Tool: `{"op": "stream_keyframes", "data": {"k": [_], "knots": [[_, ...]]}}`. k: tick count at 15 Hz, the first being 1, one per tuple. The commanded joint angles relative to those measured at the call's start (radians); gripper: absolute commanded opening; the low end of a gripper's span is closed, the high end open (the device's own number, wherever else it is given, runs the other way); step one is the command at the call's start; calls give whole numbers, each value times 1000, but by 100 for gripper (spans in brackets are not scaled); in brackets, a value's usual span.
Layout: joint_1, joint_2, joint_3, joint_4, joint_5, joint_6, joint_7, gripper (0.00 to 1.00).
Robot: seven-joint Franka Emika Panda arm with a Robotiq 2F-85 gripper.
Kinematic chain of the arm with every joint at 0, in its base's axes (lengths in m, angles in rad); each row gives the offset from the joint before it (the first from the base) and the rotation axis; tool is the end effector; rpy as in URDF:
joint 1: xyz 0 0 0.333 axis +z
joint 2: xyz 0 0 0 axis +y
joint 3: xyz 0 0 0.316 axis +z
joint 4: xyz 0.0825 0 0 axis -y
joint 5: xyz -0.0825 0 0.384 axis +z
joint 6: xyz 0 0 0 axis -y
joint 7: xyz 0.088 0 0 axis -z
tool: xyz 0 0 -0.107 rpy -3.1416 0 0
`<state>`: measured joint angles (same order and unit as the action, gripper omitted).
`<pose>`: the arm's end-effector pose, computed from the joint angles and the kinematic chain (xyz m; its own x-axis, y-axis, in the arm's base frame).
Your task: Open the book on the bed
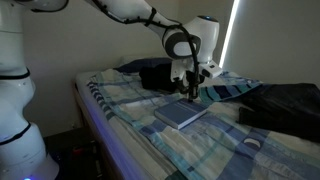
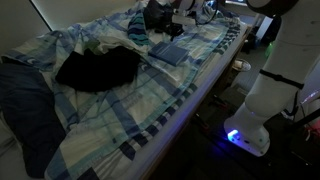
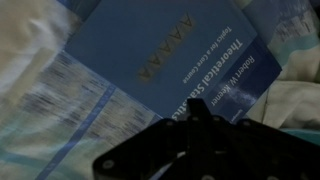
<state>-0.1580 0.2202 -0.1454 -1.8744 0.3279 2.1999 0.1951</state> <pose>0.5990 -0.1711 0.4082 0.7786 -0.6265 0.0362 -0.5978 -0.7580 -0.2611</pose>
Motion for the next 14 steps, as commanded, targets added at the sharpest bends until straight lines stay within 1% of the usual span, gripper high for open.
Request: {"op": "stream_keyframes", "data": {"k": [1,7,11,14], "knots": [[-4,9,4,12,-2,-3,9,1],[-4,15,4,24,-8,-10,3,0],[-6,8,-2,31,-50,-24,-11,0],[-6,9,-9,37,-104,-27,-12,0]]}}
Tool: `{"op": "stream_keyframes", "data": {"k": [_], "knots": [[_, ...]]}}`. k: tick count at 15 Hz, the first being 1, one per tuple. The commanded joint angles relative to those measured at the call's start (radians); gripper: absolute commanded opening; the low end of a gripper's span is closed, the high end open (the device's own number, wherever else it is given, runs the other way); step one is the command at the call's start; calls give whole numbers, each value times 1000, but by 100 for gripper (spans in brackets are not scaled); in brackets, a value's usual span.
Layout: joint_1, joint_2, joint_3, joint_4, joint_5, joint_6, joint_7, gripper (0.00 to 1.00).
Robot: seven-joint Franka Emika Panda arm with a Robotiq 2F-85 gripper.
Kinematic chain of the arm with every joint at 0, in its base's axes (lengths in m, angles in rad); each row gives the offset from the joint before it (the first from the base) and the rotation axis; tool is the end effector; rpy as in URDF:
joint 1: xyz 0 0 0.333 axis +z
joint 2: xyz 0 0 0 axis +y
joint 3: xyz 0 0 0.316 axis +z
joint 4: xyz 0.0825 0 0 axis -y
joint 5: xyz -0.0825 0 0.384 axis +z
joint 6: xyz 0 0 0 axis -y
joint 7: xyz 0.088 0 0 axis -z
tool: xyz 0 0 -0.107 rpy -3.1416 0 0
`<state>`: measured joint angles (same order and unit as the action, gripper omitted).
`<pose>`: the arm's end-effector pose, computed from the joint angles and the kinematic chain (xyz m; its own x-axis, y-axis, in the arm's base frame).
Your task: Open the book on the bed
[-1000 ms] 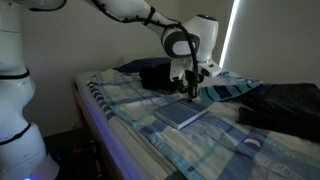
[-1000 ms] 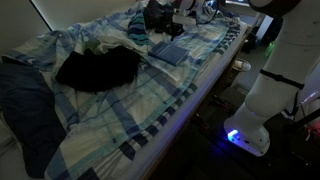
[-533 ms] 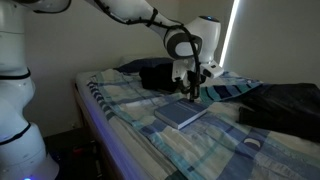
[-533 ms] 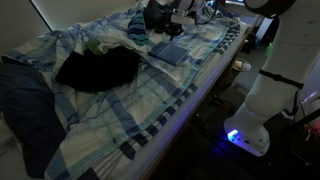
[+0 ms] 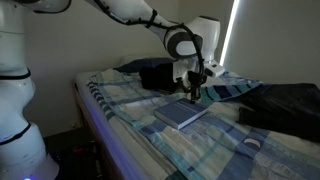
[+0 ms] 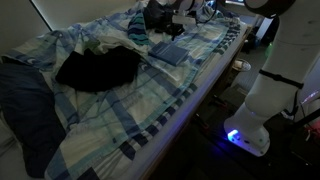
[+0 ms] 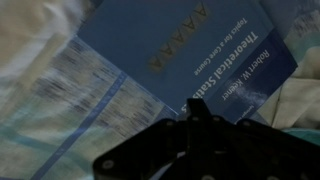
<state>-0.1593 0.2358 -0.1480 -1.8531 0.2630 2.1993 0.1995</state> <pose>0.6030 -0.1765 0.4081 0.7946 -0.6042 0.0601 -0.5819 -0.7860 -0.2088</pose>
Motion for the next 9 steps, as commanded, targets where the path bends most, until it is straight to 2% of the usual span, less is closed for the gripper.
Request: {"op": "stream_keyframes", "data": {"k": [1,6,9], "knots": [[-9,-4,-6,18,-46,-25,-32,0],[-42,53,6,57,-3,-13,-179,0],[-57,97,5,90,-1,-15,-223,0]]}}
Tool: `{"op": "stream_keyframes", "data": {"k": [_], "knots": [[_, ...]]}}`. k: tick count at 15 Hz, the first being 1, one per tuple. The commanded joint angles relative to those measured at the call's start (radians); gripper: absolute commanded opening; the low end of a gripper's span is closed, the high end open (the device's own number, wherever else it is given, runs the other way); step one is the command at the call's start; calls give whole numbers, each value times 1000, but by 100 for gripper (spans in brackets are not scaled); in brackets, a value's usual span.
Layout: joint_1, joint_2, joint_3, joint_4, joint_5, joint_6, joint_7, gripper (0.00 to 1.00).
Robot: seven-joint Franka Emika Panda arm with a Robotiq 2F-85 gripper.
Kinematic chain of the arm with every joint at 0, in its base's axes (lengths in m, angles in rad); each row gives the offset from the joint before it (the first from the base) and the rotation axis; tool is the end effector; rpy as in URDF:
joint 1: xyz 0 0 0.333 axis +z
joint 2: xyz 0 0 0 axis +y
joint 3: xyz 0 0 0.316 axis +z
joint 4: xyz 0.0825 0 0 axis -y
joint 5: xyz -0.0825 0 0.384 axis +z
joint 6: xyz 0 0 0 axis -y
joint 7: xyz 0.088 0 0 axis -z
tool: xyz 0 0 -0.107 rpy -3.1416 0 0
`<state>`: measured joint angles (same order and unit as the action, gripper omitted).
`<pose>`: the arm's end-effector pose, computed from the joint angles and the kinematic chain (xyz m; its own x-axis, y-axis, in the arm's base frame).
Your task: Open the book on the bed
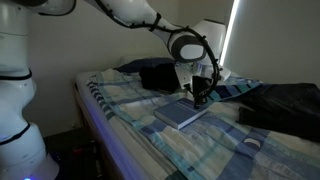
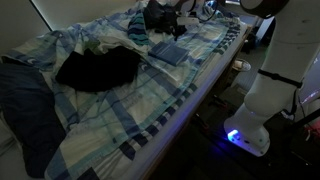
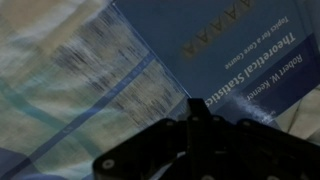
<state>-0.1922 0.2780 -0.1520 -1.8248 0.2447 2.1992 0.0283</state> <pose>0.6046 -0.2011 0.3949 0.8714 -0.4831 0.0852 -0.4649 -0.8687 -0.1711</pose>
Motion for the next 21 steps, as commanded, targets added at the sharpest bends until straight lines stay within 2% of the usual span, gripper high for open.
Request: {"op": "stream_keyframes", "data": {"k": [1,10,21], "knots": [[-31,70,11,73,21,-12,-66,0],[-79,173,35,177,64,-28,-110,0],[-85,200,57,194,67,-47,-101,0]]}}
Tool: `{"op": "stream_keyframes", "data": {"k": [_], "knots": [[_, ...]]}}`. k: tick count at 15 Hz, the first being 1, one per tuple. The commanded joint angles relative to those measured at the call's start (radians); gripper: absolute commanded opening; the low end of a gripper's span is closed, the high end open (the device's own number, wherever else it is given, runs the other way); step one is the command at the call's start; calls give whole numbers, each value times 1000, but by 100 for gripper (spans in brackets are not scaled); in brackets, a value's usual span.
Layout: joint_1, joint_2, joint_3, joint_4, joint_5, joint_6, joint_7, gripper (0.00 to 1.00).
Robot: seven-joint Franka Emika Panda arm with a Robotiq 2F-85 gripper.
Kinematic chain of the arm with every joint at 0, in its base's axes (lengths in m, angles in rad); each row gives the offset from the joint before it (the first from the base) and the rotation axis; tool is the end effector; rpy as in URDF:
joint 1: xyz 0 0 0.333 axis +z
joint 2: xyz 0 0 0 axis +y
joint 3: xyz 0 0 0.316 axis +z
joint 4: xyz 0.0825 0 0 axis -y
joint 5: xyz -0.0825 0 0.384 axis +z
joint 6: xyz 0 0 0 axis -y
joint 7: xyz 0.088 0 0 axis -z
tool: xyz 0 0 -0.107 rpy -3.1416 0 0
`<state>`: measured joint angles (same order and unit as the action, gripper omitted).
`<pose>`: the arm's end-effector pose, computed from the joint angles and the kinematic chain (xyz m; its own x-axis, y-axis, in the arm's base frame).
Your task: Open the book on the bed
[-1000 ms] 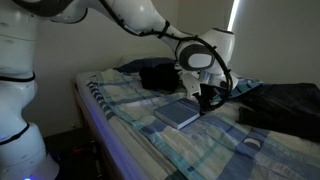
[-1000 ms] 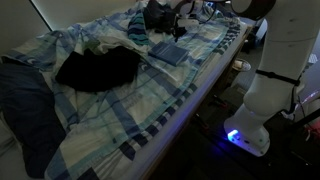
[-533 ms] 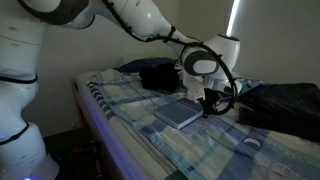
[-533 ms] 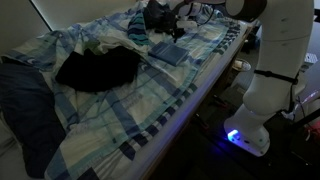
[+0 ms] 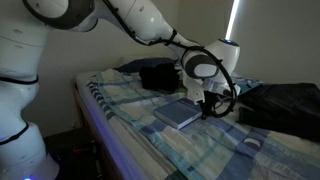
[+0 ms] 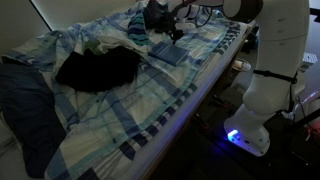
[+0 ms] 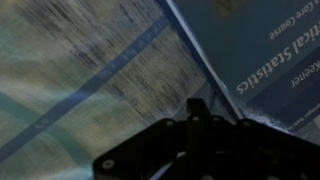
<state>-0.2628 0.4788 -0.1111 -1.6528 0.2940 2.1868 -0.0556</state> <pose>0.6422 -0.2310 0.3416 0.8887 -0.4550 0.0560 -0.4374 -0.8782 -0.1938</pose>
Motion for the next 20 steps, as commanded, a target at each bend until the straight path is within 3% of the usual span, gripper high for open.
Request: {"op": "stream_keyframes", "data": {"k": [1,20], "knots": [[-13,-2,17,21,16,-34,-16,0],[-4,-17,40,9,15,-43,-27,0]]}}
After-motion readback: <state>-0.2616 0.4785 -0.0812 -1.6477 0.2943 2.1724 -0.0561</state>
